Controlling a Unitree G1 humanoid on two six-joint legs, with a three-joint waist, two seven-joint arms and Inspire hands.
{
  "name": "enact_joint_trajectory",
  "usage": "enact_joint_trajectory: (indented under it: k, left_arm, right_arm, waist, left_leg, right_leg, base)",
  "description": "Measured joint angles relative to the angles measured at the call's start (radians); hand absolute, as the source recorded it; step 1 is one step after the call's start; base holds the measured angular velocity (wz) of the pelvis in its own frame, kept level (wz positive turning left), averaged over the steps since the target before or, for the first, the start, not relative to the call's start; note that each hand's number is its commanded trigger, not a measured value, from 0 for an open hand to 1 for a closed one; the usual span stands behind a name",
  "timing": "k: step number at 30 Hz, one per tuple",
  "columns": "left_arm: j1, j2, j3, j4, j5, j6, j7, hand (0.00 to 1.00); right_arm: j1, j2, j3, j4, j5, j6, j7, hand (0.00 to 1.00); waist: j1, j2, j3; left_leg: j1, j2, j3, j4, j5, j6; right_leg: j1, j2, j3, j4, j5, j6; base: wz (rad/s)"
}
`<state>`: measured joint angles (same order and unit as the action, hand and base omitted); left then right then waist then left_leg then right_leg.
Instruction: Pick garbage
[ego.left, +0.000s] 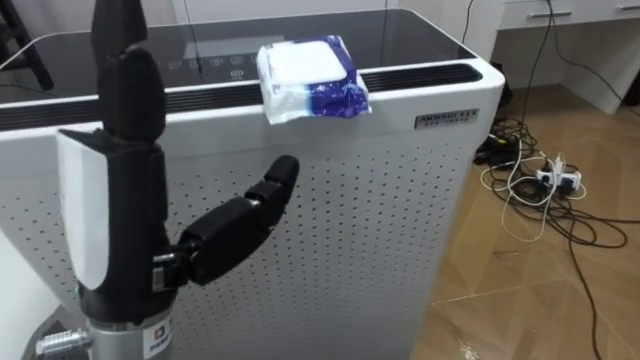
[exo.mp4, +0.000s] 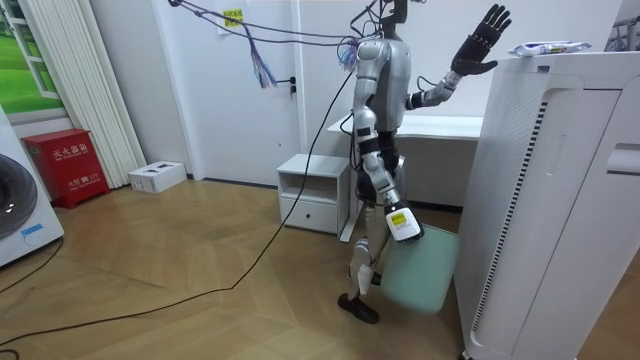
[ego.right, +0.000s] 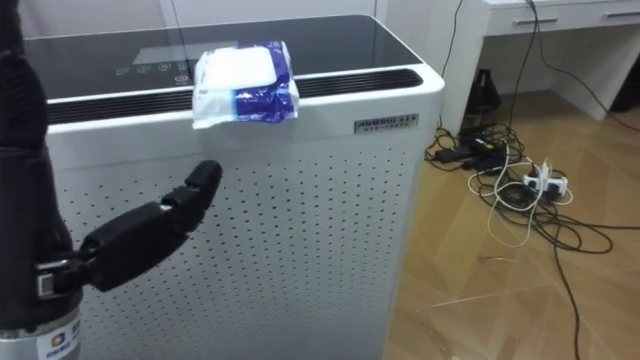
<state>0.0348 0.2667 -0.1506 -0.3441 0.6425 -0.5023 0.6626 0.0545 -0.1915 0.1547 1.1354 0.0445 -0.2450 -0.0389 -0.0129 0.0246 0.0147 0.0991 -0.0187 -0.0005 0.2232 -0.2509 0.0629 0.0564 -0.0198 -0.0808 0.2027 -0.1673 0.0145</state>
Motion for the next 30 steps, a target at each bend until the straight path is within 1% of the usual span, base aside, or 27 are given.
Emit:
enact_joint_trajectory:
  k: [2, 4, 5, 9, 11, 12, 14, 16, 21, 23, 24, 25, 27, 30]
  left_arm:
    - [0.000, 0.007, -0.013, 0.000, 0.000, 0.003, -0.002, 0.00]
    - [0.000, 0.026, -0.017, 0.000, 0.001, 0.013, -0.013, 0.00]
    - [0.000, 0.032, -0.017, 0.000, 0.002, 0.019, -0.018, 0.00]
    - [-0.008, 0.047, -0.022, 0.001, 0.021, 0.024, -0.029, 0.00]
    - [-0.022, 0.071, -0.026, 0.003, 0.036, 0.025, -0.042, 0.00]
    - [-0.025, 0.078, -0.026, 0.003, 0.039, 0.026, -0.043, 0.00]
    - [-0.035, 0.101, -0.026, 0.003, 0.050, 0.028, -0.044, 0.00]
    - [-0.046, 0.110, -0.025, 0.003, 0.059, 0.028, -0.045, 0.00]
    - [-0.062, 0.113, -0.015, 0.003, 0.071, 0.033, -0.048, 0.00]
    - [-0.077, 0.136, -0.004, 0.003, 0.097, 0.035, -0.048, 0.00]
    - [-0.078, 0.142, -0.004, 0.003, 0.099, 0.035, -0.050, 0.00]
    - [-0.080, 0.144, 0.000, 0.003, 0.105, 0.035, -0.056, 0.00]
    - [-0.084, 0.144, 0.001, 0.003, 0.113, 0.035, -0.058, 0.00]
    - [-0.084, 0.146, 0.014, 0.003, 0.117, 0.036, -0.059, 0.00]
  right_arm:
    - [-0.001, -0.001, 0.000, -0.003, -0.002, 0.000, 0.009, 1.00]
    - [0.000, -0.002, -0.001, -0.004, -0.005, 0.003, 0.019, 1.00]
    - [-0.001, -0.004, -0.001, -0.006, -0.005, 0.007, 0.023, 1.00]
    - [-0.002, -0.010, -0.001, -0.006, -0.003, 0.008, 0.037, 1.00]
    - [-0.002, -0.011, -0.002, -0.006, -0.007, 0.008, 0.038, 1.00]
    - [-0.002, -0.011, -0.002, -0.006, -0.008, 0.008, 0.039, 1.00]
    - [-0.002, -0.015, -0.011, -0.017, -0.015, 0.018, 0.047, 1.00]
    - [-0.002, -0.018, -0.020, -0.020, -0.016, 0.020, 0.052, 1.00]
    - [-0.001, -0.028, -0.020, -0.029, -0.015, 0.021, 0.064, 1.00]
    - [-0.001, -0.028, -0.020, -0.042, -0.013, 0.021, 0.071, 1.00]
    - [0.000, -0.028, -0.020, -0.046, -0.013, 0.022, 0.075, 1.00]
    - [0.002, -0.028, -0.019, -0.055, -0.012, 0.022, 0.078, 1.00]
    - [0.003, -0.028, -0.019, -0.059, -0.011, 0.022, 0.085, 1.00]
    - [0.003, -0.028, -0.019, -0.063, -0.012, 0.022, 0.087, 1.00]
  waist:
    - [-0.010, 0.006, -0.0035]
    - [-0.023, 0.016, -0.0080]
    - [-0.028, 0.023, -0.0058]
    - [-0.038, 0.034, 0.0015]
    - [-0.046, 0.040, 0.0025]
    - [-0.046, 0.041, 0.0027]
    - [-0.046, 0.047, 0.0016]
    - [-0.043, 0.049, 0.0018]
    - [-0.031, 0.048, 0.0024]
    - [-0.027, 0.049, 0.0023]
    - [-0.025, 0.050, 0.0015]
    - [-0.023, 0.055, -0.0019]
    - [-0.020, 0.057, -0.0037]
    - [-0.017, 0.058, -0.0042]
  left_leg:
    - [0.001, 0.001, 0.002, -0.002, 0.000, 0.000]
    - [0.003, 0.004, 0.011, -0.004, 0.000, 0.000]
    - [0.013, 0.005, 0.017, -0.011, 0.000, -0.001]
    - [0.035, 0.006, 0.032, -0.025, 0.000, -0.001]
    - [0.036, 0.005, 0.034, -0.024, 0.000, -0.001]
    - [0.036, 0.006, 0.036, -0.024, 0.000, -0.001]
    - [0.036, 0.007, 0.040, -0.023, 0.001, -0.001]
    - [0.038, 0.007, 0.040, -0.024, 0.001, -0.001]
    - [0.043, 0.007, 0.047, -0.026, 0.001, -0.001]
    - [0.041, 0.007, 0.051, -0.026, 0.001, -0.001]
    - [0.041, 0.007, 0.052, -0.026, 0.001, -0.001]
    - [0.041, 0.007, 0.053, -0.026, 0.001, -0.001]
    - [0.040, 0.007, 0.053, -0.026, 0.001, -0.001]
    - [0.039, 0.008, 0.053, -0.026, 0.001, -0.001]
  right_leg:
    - [-0.002, 0.002, 0.003, 0.000, 0.000, 0.000]
    - [-0.002, 0.004, 0.011, -0.001, 0.001, -0.001]
    - [0.002, 0.005, 0.017, -0.001, 0.001, -0.001]
    - [0.012, 0.006, 0.027, -0.001, 0.001, -0.001]
    - [0.012, 0.005, 0.026, -0.001, 0.001, -0.001]
    - [0.012, 0.006, 0.026, -0.001, 0.001, -0.001]
    - [0.011, 0.006, 0.026, -0.001, 0.002, -0.003]
    - [0.010, 0.006, 0.027, -0.001, 0.002, -0.003]
    - [0.010, 0.008, 0.038, 0.000, 0.002, -0.003]
    - [0.010, 0.011, 0.047, 0.001, 0.002, -0.002]
    - [0.009, 0.011, 0.048, 0.001, 0.002, -0.002]
    - [0.009, 0.011, 0.049, 0.001, 0.002, -0.002]
    - [0.009, 0.011, 0.049, 0.001, 0.002, -0.002]
    - [0.008, 0.011, 0.049, 0.001, 0.002, -0.002]
  base:
    - [-0.06]
    - [-0.12]
    - [-0.13]
    - [-0.12]
    - [0.00]
    - [0.00]
    - [0.00]
    - [0.00]
    - [-0.05]
    - [-0.07]
    - [-0.04]
    - [0.00]
    - [0.00]
    - [0.00]
